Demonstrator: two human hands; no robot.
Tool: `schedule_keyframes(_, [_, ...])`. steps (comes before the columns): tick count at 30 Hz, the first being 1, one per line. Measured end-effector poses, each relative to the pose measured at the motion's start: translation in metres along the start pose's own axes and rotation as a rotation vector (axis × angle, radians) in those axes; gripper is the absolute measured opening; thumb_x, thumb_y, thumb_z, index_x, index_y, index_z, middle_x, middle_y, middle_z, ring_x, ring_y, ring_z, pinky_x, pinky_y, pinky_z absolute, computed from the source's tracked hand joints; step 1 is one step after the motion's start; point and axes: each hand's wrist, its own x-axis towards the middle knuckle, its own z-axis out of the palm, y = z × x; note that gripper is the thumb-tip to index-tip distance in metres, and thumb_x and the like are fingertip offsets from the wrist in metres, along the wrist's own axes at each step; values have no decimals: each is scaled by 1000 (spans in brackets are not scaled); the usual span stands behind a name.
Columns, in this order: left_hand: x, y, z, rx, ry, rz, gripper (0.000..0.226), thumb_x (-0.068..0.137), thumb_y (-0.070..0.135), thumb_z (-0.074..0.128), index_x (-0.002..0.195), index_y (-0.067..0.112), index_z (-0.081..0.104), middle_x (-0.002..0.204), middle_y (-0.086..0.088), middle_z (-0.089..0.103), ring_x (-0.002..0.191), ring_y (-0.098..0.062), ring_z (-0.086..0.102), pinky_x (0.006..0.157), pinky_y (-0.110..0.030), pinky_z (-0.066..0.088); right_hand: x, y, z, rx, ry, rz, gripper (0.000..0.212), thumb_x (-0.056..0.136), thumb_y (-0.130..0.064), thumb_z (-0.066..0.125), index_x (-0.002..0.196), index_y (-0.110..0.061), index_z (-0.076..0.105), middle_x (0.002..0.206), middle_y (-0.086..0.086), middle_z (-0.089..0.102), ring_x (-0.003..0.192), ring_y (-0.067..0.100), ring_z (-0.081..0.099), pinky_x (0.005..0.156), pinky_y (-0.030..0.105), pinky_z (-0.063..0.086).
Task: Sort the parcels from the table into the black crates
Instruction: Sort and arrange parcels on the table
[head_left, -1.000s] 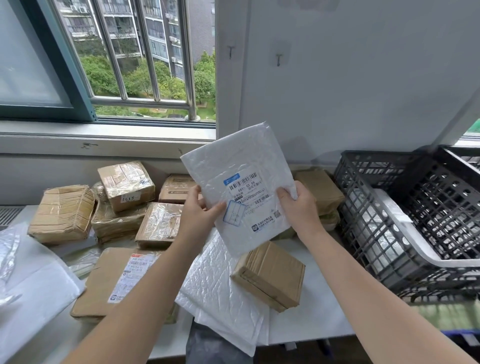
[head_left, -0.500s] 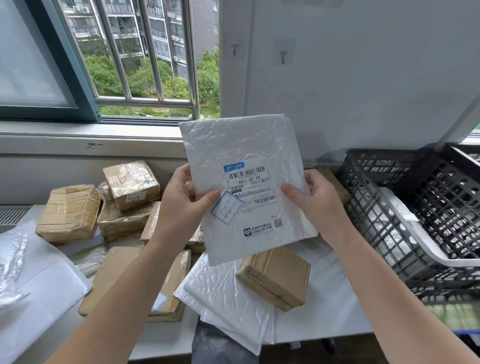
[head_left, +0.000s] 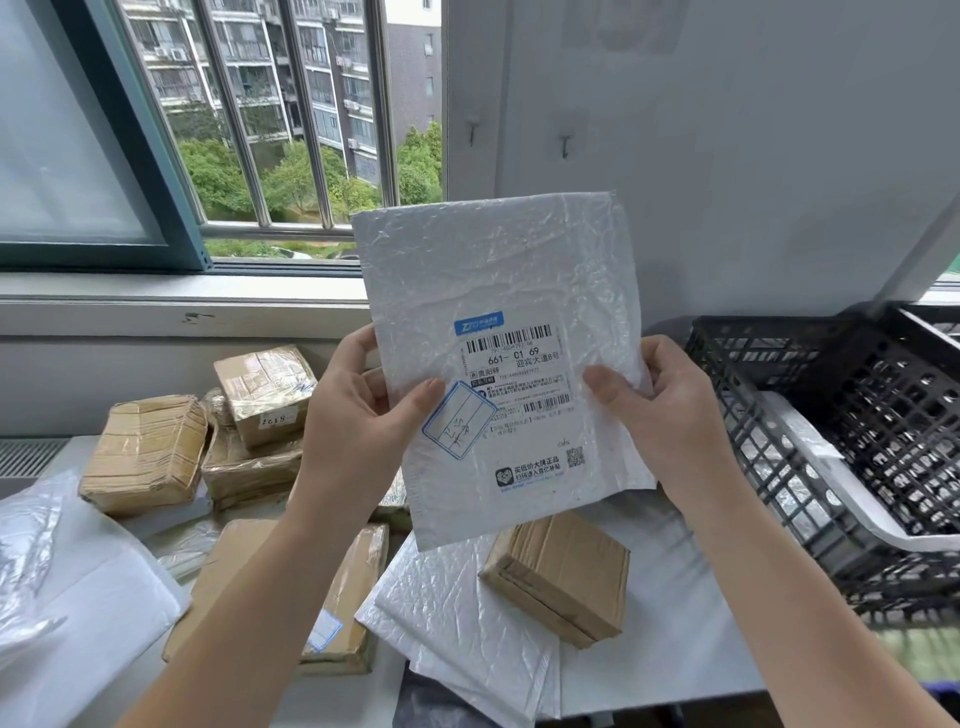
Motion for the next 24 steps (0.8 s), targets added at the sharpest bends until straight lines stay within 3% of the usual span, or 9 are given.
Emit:
schedule_keyframes(4, [0,5,0,-12,-4,4,45,81,2,73,116,24,55,88,-1,77,80,-18,75,62,-25,59,0,-2,0,-23,3,-14,16,81,-34,78,83,-31,62,87,-6,74,79,18,72,68,36,60])
schedule_keyframes(8, [1,10,-1,-32,-22,13,44,79,6,73,116,23,55,87,-1,77,78,-18,75,61,-24,58,-1,-9,1,-23,18,-33,16,76,-40,78,80,-37,63,86,-6,73,80,20,72,68,36,60])
schedule_keyframes(12, [2,11,0,-116,-38,-21,42,75,16,72,114,19,57,90,-4,77,79,-21,75,61,-26,58,-2,-12,6,-7,54,-31,31,69,-45,77,88,-26,61,85,-8,73,77,16,72,65,29,60])
schedule_keyframes(16, [4,7,0,-162,-71,-30,36,78,11,70,111,15,57,97,-4,77,86,-23,75,65,-28,59,-3,-14,12,-5,81,-36,30,71,-41,78,89,-24,61,83,-9,73,74,12,72,63,24,58])
schedule_keyframes(20, [10,4,-6,-172,-88,-33,34,80,7,70,110,13,55,97,-4,77,85,-23,75,65,-28,59,-3,-11,16,-30,101,-43,17,78,-33,79,82,-37,63,86,-9,73,76,12,72,63,24,58])
schedule_keyframes(24, [16,2,-12,-162,-100,-29,35,80,10,71,111,12,55,97,-6,77,86,-25,75,66,-30,60,-3,-13,22,-37,113,-56,21,80,-30,79,78,-44,63,84,-12,73,72,7,71,58,17,54])
